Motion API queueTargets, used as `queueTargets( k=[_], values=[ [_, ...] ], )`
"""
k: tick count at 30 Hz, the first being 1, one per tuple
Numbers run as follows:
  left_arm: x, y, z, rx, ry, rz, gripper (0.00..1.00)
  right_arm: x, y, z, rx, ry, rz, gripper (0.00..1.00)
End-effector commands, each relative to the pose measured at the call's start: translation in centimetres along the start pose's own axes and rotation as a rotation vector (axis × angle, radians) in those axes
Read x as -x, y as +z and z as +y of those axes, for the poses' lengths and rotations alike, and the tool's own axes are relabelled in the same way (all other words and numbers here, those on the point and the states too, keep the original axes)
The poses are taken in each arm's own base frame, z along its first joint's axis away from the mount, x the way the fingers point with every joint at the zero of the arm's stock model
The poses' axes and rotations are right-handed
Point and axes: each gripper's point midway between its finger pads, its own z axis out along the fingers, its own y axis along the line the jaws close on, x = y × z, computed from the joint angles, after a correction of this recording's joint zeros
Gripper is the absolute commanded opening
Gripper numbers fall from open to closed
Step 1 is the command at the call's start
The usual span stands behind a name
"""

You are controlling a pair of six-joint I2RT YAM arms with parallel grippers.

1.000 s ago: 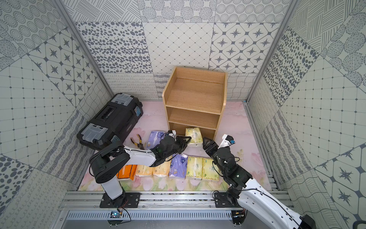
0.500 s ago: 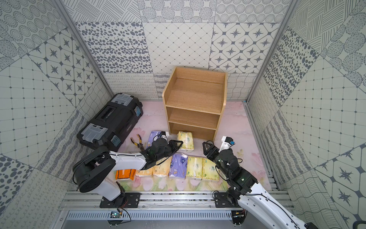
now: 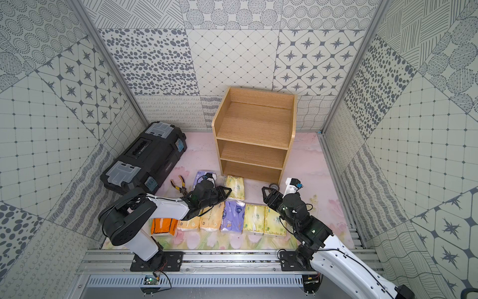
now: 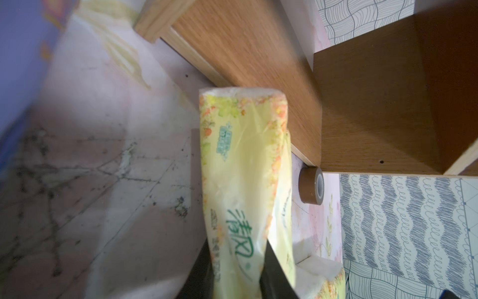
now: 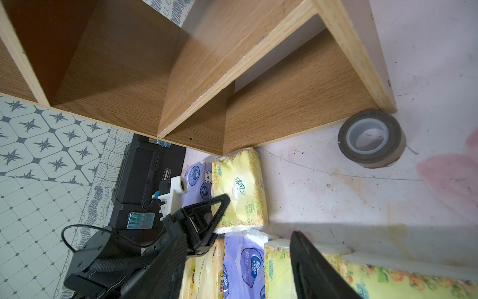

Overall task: Remove the tissue boxes from the shelf
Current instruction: Place the box of tissues at the center of the board, then reset both arms

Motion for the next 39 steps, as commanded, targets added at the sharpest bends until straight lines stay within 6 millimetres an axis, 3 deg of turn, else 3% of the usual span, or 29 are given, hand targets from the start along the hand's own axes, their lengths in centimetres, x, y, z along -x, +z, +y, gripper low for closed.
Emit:
queueTargets(
  k=[1,6,10,14,19,23,28,33,35,39],
  values=[
    [-1.7,-0.9,0.6,-0.028,0.025,0.065,0.18,0.3,0.2,0.6,0.028,-0.022,-0.016,0.67],
    [-2.2,-2.6,1.3,0.022,0.017,0.083,0.21,0.0,0.7,0.5,0.013,-0.037,-0.001,0.67],
    [-1.4,-3.6,0.8,0.044,0.04,0.054,0.54,-0.2,1.2,0.5,0.01,-0.039,0.004,0.67],
    [0.2,-5.0,-0.6,0.045,0.054,-0.003,0.76,-0.2,1.8,-0.4,-0.033,-0.06,-0.008,0.67],
    [2.5,-8.8,-0.9,0.125,0.049,-0.104,0.83,1.0,2.0,-4.1,-0.184,-0.07,-0.111,0.68],
    [5.3,-13.7,1.4,0.276,0.077,-0.29,0.87,2.3,1.3,-5.7,-0.24,-0.043,-0.2,0.68],
    [7.9,-18.9,3.6,0.414,0.211,-0.46,0.9,4.6,-0.1,-9.7,-0.404,0.039,-0.322,0.69],
    [9.9,-21.5,4.2,0.482,0.403,-0.523,0.99,6.6,-0.1,-12.9,-0.511,0.094,-0.296,0.7],
    [10.7,-22.3,5.2,0.525,0.39,-0.552,0.99,8.3,-0.4,-13.4,-0.521,0.079,-0.325,0.71],
    [12.4,-21.8,5.6,0.517,0.402,-0.632,1.0,12.9,-1.6,-13.1,-0.501,-0.052,-0.47,0.76]
  ],
)
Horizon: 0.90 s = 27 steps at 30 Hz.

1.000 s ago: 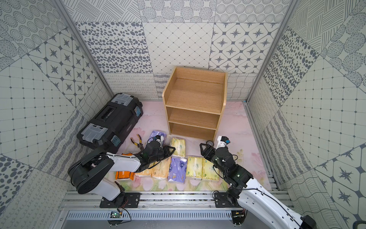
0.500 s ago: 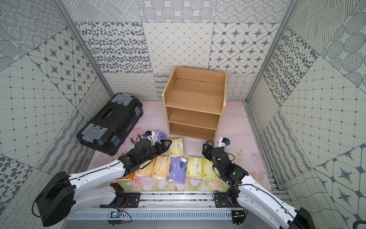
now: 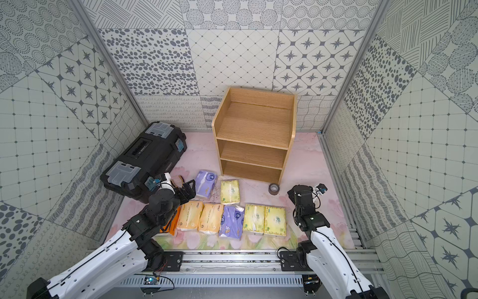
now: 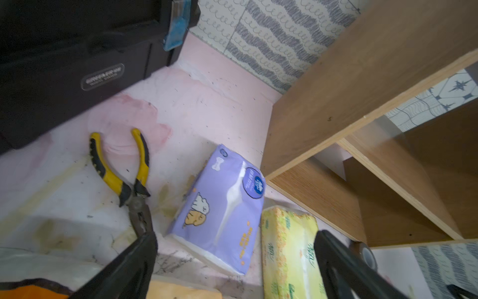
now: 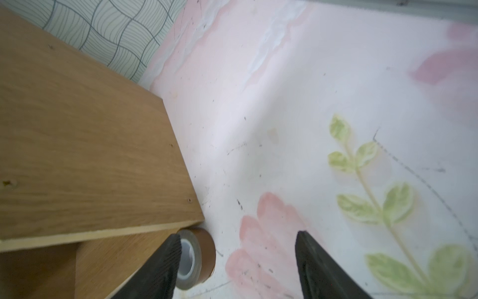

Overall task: Remove the tissue boxes from the shelf
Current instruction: Reset both arms

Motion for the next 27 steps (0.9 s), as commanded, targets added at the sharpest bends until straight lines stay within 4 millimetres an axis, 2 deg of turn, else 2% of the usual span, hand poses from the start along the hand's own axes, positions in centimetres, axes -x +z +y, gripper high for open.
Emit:
queueTargets(
  k=[1,2,5,8,9,11,13,17,21,25,27],
  values=[
    [1.6,0.9,3.8,0.172,0.2,-0.099,0.99,4.4,-0.4,2.8,0.115,-0.124,-0.161,0.78],
    [1.9,1.2,4.2,0.195,0.208,-0.105,1.0,5.2,-0.3,2.7,0.104,-0.166,-0.205,0.82],
    [2.8,2.1,3.3,0.166,0.314,-0.119,0.99,6.5,0.2,2.9,0.082,-0.3,-0.287,0.83],
    [3.7,3.1,3.0,0.16,0.405,-0.144,0.99,6.4,1.3,3.9,0.109,-0.381,-0.303,0.85],
    [4.1,3.3,3.2,0.163,0.431,-0.151,1.0,6.3,1.5,4.7,0.14,-0.429,-0.308,0.89],
    [4.4,3.9,3.6,0.151,0.434,-0.149,1.0,5.8,1.9,6.0,0.21,-0.497,-0.32,0.89],
    [4.4,4.6,4.2,0.117,0.407,-0.128,0.99,5.1,2.5,6.8,0.238,-0.583,-0.304,0.9],
    [3.7,6.6,5.6,0.095,0.365,-0.072,0.99,3.8,4.2,6.6,0.24,-0.697,-0.298,0.91],
    [2.8,8.2,7.3,0.079,0.301,-0.071,0.99,3.4,4.4,7.2,0.312,-0.696,-0.378,0.93],
    [2.5,9.0,8.4,0.082,0.296,-0.09,1.0,2.6,5.5,8.4,0.368,-0.743,-0.368,0.93],
    [2.3,9.5,8.6,0.077,0.307,-0.096,1.0,2.4,6.2,8.2,0.366,-0.74,-0.365,0.94]
  ],
)
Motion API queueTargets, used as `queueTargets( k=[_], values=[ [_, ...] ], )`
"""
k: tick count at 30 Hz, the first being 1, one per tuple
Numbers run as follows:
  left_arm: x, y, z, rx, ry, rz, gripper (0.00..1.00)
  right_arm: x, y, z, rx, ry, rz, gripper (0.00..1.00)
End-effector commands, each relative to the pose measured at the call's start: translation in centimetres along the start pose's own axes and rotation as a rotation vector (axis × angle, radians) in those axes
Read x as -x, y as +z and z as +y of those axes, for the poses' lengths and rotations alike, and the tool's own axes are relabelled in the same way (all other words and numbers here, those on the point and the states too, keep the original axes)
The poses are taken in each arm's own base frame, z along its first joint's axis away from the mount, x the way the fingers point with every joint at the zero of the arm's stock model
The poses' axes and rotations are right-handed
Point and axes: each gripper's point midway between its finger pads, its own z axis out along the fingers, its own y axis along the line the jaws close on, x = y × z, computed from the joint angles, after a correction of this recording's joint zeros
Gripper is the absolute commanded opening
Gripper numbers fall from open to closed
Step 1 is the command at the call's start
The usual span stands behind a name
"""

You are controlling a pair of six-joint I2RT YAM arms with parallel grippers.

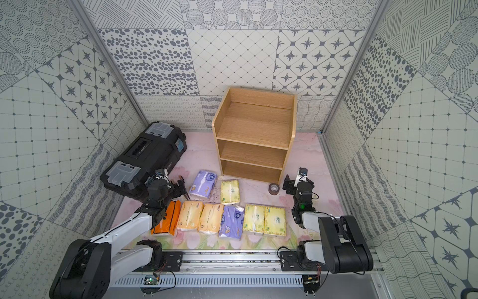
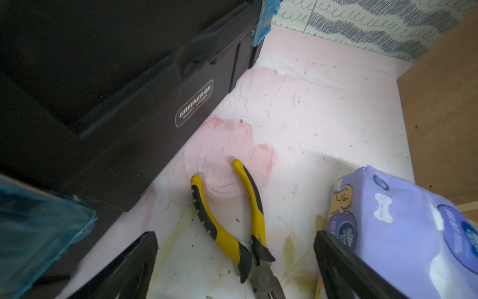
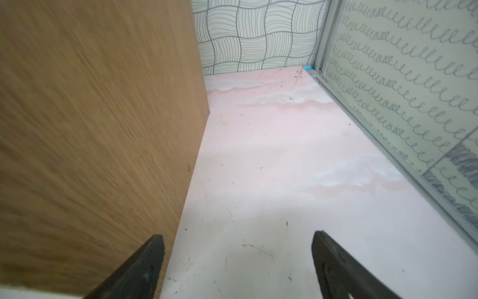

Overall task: Remove the tissue boxes from the shelf
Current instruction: Reset both arms

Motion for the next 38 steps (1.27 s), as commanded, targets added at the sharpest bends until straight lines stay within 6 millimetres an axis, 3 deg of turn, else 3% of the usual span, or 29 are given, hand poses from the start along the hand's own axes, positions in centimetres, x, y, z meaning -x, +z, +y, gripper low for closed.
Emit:
queueTargets(
  k=[1,4,8,14,20,38],
  values=[
    [3.1,0.8,-2.0,-0.138,0.024,-0.158,0.99,3.3,0.8,0.8,0.056,-0.009,-0.152,0.94],
    [3.1,1.7,-2.1,-0.139,0.057,-0.16,0.99,2.6,1.5,0.7,0.052,0.007,-0.205,0.95],
    [3.4,2.5,-2.6,-0.164,0.122,-0.195,1.0,2.0,2.3,-0.5,0.013,0.04,-0.106,0.95],
    [2.1,4.4,-3.0,-0.214,0.146,-0.22,0.99,2.2,2.3,-0.5,0.039,0.056,-0.118,0.95],
    [1.8,6.1,-2.4,-0.137,0.142,-0.108,0.99,2.1,2.7,-0.5,0.038,0.055,-0.096,0.97],
    [1.7,6.2,-3.0,-0.137,0.164,-0.093,0.99,2.1,3.3,-0.7,0.023,0.061,-0.068,0.97]
  ],
)
